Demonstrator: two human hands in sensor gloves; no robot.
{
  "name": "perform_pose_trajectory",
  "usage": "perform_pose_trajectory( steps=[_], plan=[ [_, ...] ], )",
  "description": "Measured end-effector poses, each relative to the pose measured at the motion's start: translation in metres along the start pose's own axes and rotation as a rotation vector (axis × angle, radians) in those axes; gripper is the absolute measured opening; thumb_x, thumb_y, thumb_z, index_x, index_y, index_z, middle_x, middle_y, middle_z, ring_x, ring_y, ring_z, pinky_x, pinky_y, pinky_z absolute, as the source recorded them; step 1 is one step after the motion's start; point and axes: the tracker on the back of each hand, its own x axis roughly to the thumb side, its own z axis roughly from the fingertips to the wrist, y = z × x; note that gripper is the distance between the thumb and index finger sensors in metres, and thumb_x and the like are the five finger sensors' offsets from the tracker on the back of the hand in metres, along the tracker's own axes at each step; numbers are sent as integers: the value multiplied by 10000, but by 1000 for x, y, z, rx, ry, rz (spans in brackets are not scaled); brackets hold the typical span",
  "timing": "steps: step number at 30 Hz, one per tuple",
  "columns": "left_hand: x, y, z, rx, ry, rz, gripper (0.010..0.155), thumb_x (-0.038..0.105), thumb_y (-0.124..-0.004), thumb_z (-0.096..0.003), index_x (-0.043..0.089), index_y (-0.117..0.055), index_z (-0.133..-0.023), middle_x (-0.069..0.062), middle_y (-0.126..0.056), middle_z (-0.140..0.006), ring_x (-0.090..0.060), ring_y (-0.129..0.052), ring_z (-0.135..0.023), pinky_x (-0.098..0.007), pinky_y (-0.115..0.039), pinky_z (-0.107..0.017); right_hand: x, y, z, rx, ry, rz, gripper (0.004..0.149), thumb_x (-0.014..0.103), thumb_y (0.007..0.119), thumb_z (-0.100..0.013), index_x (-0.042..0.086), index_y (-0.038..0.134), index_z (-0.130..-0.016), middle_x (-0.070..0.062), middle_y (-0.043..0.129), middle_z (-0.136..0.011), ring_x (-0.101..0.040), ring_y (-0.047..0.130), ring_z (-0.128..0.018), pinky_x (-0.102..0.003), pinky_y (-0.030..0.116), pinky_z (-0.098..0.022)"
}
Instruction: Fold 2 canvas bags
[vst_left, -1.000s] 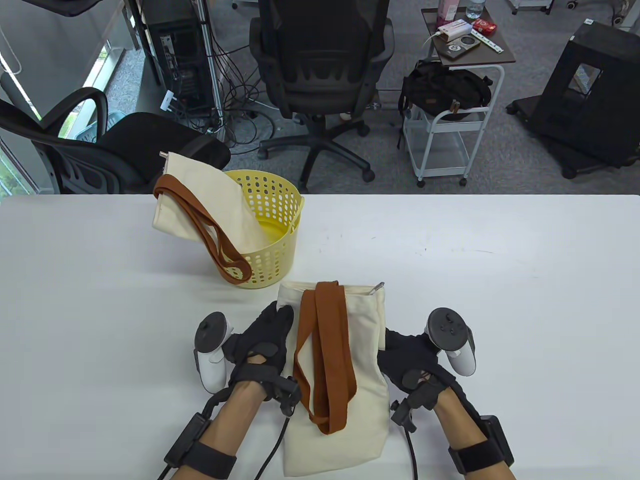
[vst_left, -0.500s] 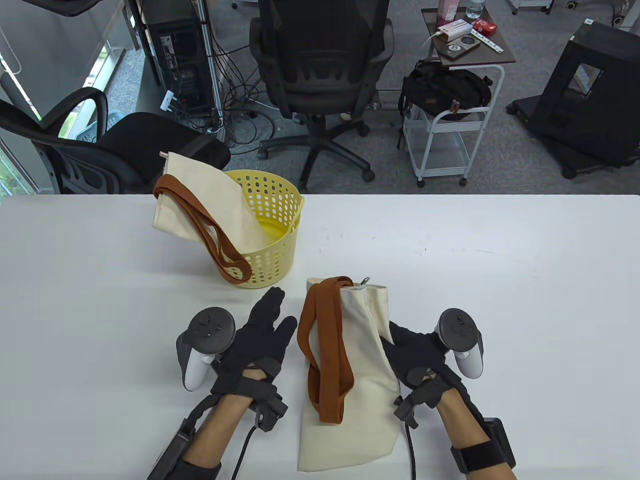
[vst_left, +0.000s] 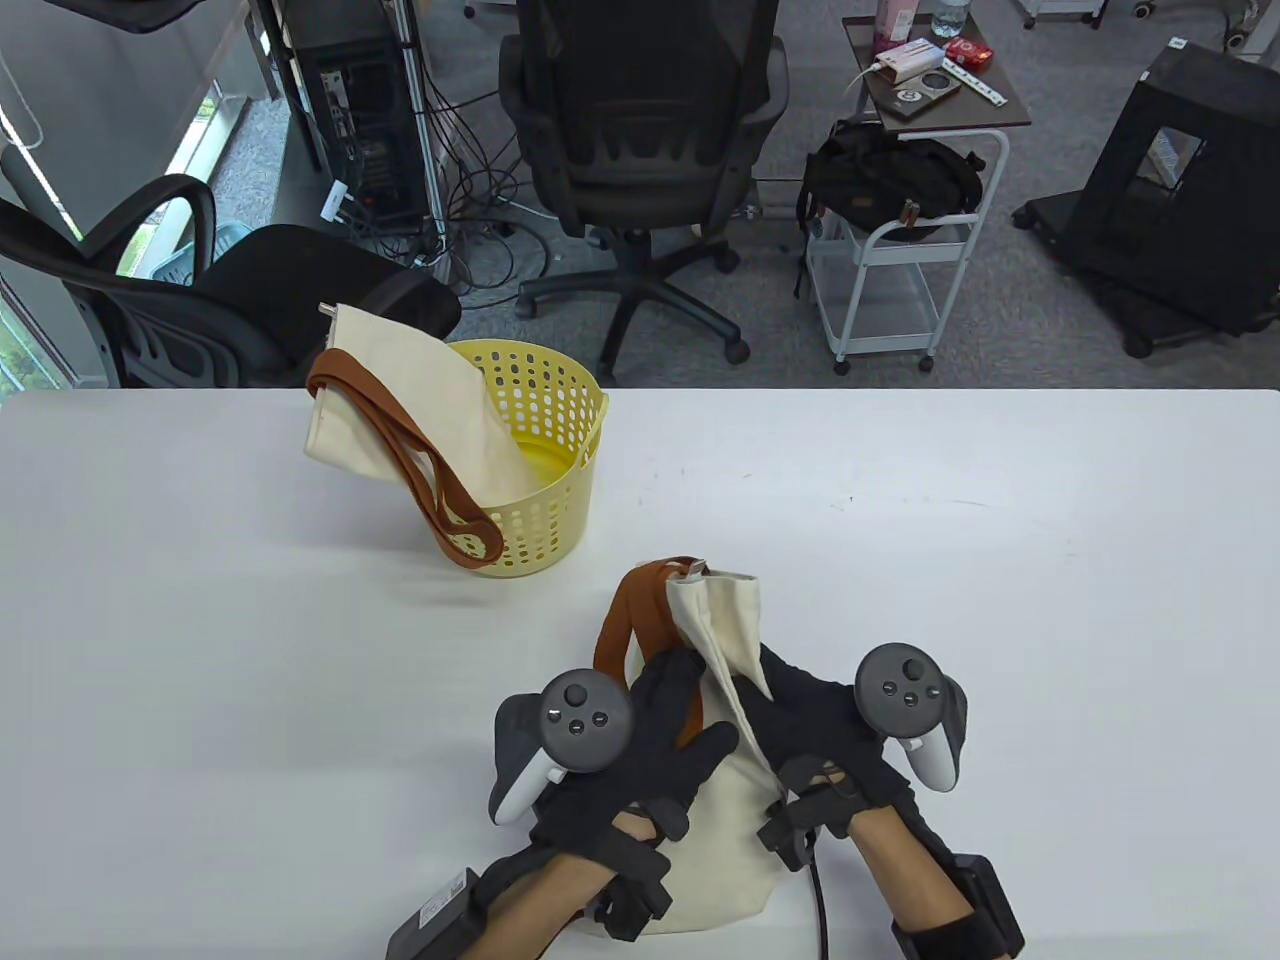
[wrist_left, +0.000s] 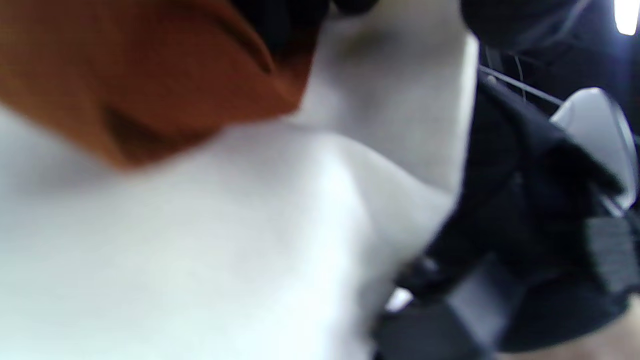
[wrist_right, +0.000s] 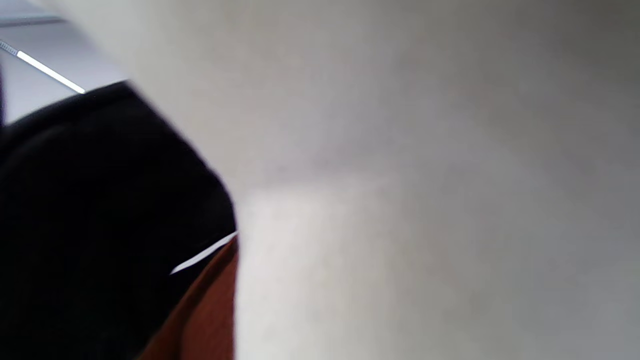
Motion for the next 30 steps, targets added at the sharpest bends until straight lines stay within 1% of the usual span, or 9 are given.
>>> perform_pose_trajectory(
  steps=[2,5,7,11,13,18,21,27,30],
  plan=[
    [-6,-3,-2,-28,19,90,918,634,-724,-406,125,-323,-1056,-183,-275,-1122,-470,-516,-1046,-621,-549,-741,7,5,2,-19,-19,131,512,323,741,-512,248,638,-1008,-101,847,-938,-301,1040,-633,-326,921,-308],
    [-12,-2,-3,45,50,117,878,617,-727,-418,123,-367,-1048,-179,-335,-1114,-463,-583,-1019,-609,-588,-727,16,14,4,-31,-48,215,521,320,755,-507,238,640,-1008,-130,839,-937,-317,1036,-635,-337,919,-314],
    [-18,3,-3,120,74,118,805,602,-723,-427,137,-456,-1028,-166,-445,-1091,-431,-693,-972,-588,-647,-704,20,17,4,-33,-61,244,521,318,765,-503,236,647,-1004,-141,841,-932,-322,1038,-629,-342,920,-320],
    [-24,13,-1,188,86,156,557,423,-725,-488,170,-606,-968,-132,-606,-1031,-372,-839,-871,-563,-710,-674,22,17,3,-4,-76,217,528,319,766,-503,233,640,-1009,-151,835,-936,-327,1031,-643,-356,917,-336],
    [-26,19,-1,200,74,176,495,394,-726,-486,187,-680,-934,-114,-683,-999,-344,-903,-816,-548,-737,-657,21,13,2,-10,-65,171,517,318,761,-504,244,654,-1004,-147,843,-932,-329,1031,-642,-364,916,-338],
    [-31,35,4,181,27,299,447,389,-751,-468,191,-768,-869,-108,-832,-877,-283,-1001,-644,-516,-800,-585,11,-8,1,-23,-36,58,494,344,757,-507,287,687,-992,-112,865,-935,-319,1025,-651,-386,901,-366],
    [-40,58,9,202,32,302,445,401,-745,-468,198,-771,-864,-96,-842,-868,-272,-1005,-633,-508,-805,-582,0,-27,2,-63,-5,55,485,351,759,-505,290,704,-983,-100,892,-909,-297,1038,-629,-366,908,-351],
    [-79,96,13,135,138,347,442,409,-753,-473,195,-777,-859,-101,-840,-870,-282,-1001,-640,-513,-798,-587,-20,-62,6,-105,83,18,475,342,788,-497,277,739,-965,-92,938,-856,-269,1062,-575,-344,913,-317],
    [-96,112,14,144,195,254,438,407,-771,-467,195,-794,-850,-105,-859,-852,-275,-1014,-613,-507,-808,-578,-30,-77,8,-128,125,29,467,340,811,-488,280,762,-949,-80,963,-825,-254,1072,-546,-333,913,-301]
  ],
)
